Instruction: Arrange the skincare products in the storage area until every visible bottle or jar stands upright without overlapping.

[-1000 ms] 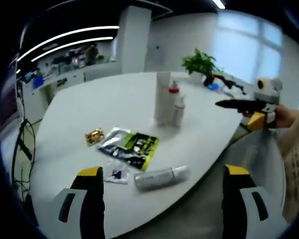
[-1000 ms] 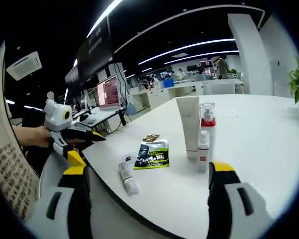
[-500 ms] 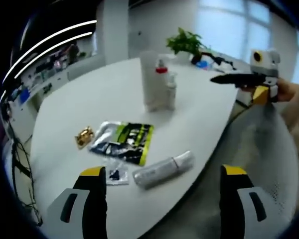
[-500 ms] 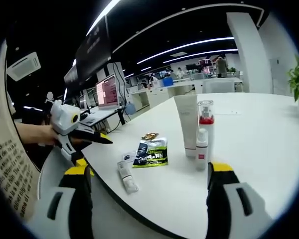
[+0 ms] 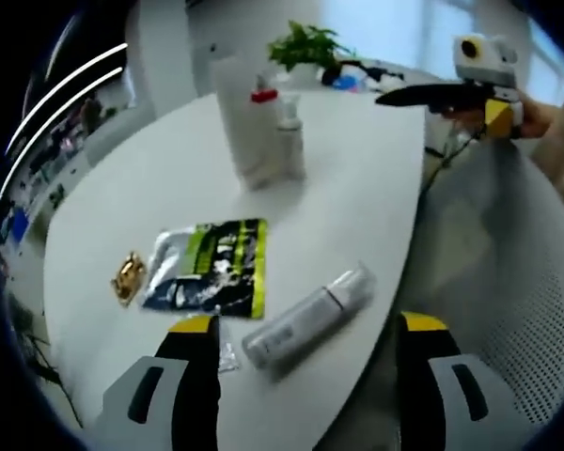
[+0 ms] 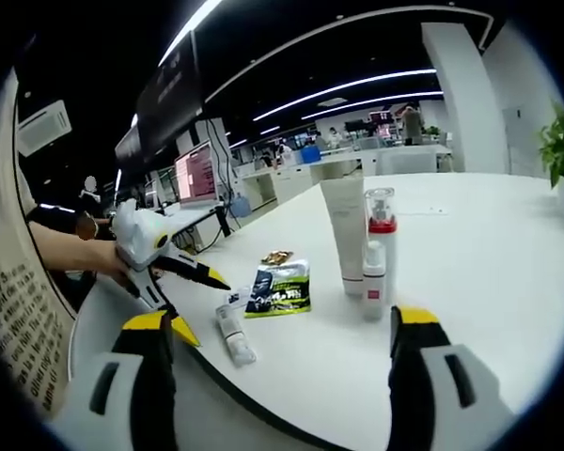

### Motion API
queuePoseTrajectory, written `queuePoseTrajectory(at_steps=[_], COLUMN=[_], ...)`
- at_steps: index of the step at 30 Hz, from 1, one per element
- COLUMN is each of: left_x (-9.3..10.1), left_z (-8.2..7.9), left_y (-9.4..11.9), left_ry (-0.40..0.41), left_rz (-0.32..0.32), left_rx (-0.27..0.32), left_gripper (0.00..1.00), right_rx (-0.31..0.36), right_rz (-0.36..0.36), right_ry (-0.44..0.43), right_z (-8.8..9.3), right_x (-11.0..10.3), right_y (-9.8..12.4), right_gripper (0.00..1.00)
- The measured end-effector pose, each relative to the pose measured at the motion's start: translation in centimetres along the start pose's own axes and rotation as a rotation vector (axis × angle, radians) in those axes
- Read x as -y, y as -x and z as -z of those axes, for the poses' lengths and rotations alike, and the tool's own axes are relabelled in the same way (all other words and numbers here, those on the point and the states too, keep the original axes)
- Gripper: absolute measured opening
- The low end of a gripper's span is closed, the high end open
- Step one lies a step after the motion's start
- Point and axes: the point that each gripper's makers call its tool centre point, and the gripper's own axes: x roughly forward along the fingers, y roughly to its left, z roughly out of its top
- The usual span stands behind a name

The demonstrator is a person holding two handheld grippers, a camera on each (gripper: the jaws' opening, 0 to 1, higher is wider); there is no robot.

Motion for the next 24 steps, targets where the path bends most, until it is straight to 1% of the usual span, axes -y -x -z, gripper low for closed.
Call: queuePoseTrajectory(at_steps=[5,7,10,13,18,21,24], left_x=[0.1,0.0,0.0,0.1,0.5,0.7,1.0], left_z=[0.2,0.4,0.6,0.8,0.8,0.8,1.0], left_y=[-1.2,-1.7,-2.2,-2.6,-3.1,-3.5,-3.7], left_ry=[-0.054,-0.081,-0.103,-0.143,-0.201,-0.229,-0.274], left_rz=[0.041,0.055,0.083,0.107,0.141,0.158,0.177], left_rx=[-0.028,-0.041,-0.059,-0.077,-0.104,-0.115,-0.135], left_gripper=[0.63,0.6,0.5,0.44,0.37,0.31,0.26], right_rx=[-0.007,-0.009,-0.013,-0.014,-0.015,-0.017,-0.017], right_rz=[0.003,0.004,0.004,0.002,0.004,0.001,0.0], right_ry=[-0.004,-0.005,-0.01,-0.016,-0.022,-0.026,-0.028], right_z=[0.2,0.3,0.4,0.4,0.4,0.4,0.4], right_x=[0.3,0.4,0.5,0.4,0.4,0.4,0.5], right_y=[-0.1,-0.1,-0.1,-0.1,-0.1,-0.1,-0.1], right_gripper=[0.96,0.96,0.95,0.95,0.94,0.93,0.93])
